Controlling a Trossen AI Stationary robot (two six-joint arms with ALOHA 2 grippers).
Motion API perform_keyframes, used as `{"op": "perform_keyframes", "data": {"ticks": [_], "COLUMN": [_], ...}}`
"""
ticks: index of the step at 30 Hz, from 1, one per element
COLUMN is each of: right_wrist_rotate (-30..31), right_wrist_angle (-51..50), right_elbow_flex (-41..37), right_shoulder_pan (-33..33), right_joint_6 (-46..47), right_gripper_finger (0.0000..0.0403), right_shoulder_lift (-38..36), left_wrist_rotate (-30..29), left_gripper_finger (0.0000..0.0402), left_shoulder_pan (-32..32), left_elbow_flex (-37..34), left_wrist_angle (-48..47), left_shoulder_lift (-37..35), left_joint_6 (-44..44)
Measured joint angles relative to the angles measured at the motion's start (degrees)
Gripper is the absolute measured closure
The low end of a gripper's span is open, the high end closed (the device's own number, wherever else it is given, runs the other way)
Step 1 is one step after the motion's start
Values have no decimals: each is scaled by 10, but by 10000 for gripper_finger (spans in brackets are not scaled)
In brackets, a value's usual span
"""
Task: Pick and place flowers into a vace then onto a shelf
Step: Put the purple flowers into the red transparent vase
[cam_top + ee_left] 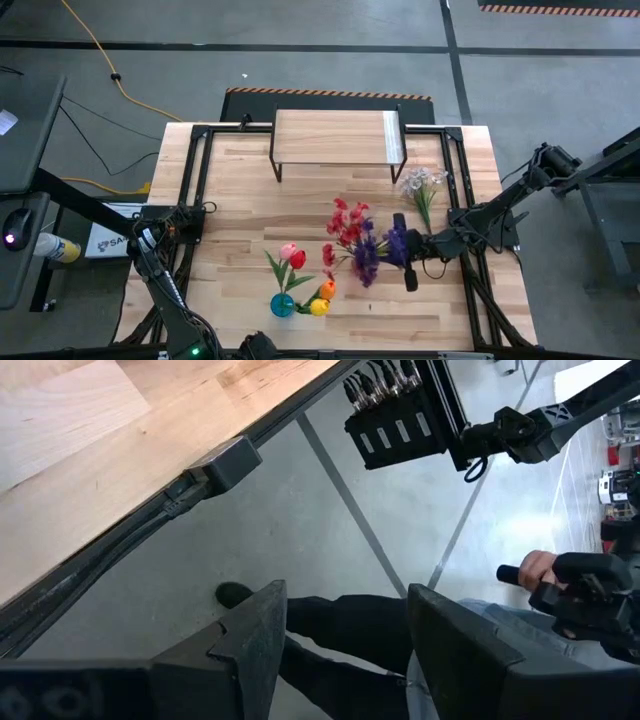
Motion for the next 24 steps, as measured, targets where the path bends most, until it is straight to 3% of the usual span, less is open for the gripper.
{"op": "perform_keyframes", "data": {"ticks": [7, 19, 24], "right_wrist_rotate": [-26, -106, -107], "right_wrist_angle": [-22, -33, -44], "right_elbow_flex": [0, 0, 0], "right_shoulder_pan": [-1, -2, -2], "right_joint_6": [20, 16, 18], "right_gripper_finger": [326, 231, 213], "right_shoulder_lift": [0, 0, 0], "left_wrist_rotate": [0, 0, 0], "left_gripper_finger": [163, 163, 163], "left_shoulder_pan": [0, 0, 0], "left_elbow_flex": [0, 0, 0], "left_wrist_angle": [0, 0, 0], "left_shoulder_lift": [0, 0, 0], "left_joint_6": [0, 14, 15]}}
